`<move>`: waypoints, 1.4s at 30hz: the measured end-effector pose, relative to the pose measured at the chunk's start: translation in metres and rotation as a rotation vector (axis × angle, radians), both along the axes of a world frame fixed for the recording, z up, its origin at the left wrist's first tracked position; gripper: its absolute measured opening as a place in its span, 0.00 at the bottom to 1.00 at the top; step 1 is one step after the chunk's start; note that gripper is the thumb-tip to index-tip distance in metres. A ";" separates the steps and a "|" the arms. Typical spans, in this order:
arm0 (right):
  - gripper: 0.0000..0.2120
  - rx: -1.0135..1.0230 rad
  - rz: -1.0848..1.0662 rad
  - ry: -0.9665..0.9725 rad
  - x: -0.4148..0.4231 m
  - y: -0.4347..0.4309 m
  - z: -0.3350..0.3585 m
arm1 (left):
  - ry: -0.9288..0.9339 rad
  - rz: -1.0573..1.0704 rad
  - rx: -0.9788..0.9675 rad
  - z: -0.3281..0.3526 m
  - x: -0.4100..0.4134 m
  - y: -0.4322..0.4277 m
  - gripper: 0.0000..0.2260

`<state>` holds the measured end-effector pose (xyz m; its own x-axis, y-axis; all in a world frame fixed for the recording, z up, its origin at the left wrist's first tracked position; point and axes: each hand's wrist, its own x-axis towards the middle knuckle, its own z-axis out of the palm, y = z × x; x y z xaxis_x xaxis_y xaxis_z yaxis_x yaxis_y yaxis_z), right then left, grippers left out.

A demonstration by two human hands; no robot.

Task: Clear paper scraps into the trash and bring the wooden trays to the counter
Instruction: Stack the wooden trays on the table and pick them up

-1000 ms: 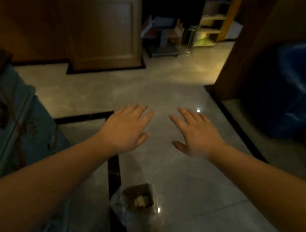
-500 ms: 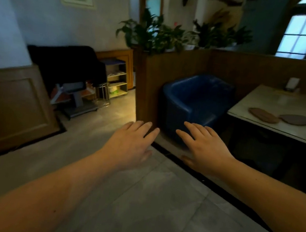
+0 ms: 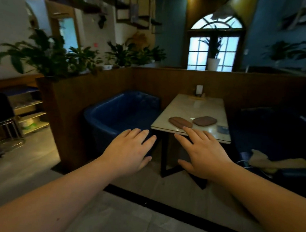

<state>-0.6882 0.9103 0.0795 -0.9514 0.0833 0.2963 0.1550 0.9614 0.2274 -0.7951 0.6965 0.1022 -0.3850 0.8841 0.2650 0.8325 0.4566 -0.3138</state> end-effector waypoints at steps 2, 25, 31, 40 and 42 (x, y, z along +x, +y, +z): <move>0.38 -0.021 -0.036 0.007 -0.003 0.029 0.001 | -0.010 -0.029 0.011 0.001 -0.010 0.034 0.28; 0.34 0.014 -0.238 -0.042 -0.268 0.242 -0.011 | -0.051 -0.204 0.043 -0.027 -0.325 0.279 0.27; 0.34 -0.091 -0.337 -0.061 -0.315 0.316 -0.028 | -0.124 -0.254 0.042 -0.045 -0.384 0.353 0.27; 0.33 -0.164 -0.380 -0.102 -0.381 0.462 -0.074 | -0.182 -0.241 -0.006 -0.086 -0.462 0.497 0.27; 0.32 -0.169 -0.352 -0.110 -0.398 0.502 -0.082 | -0.182 -0.215 -0.002 -0.094 -0.482 0.533 0.27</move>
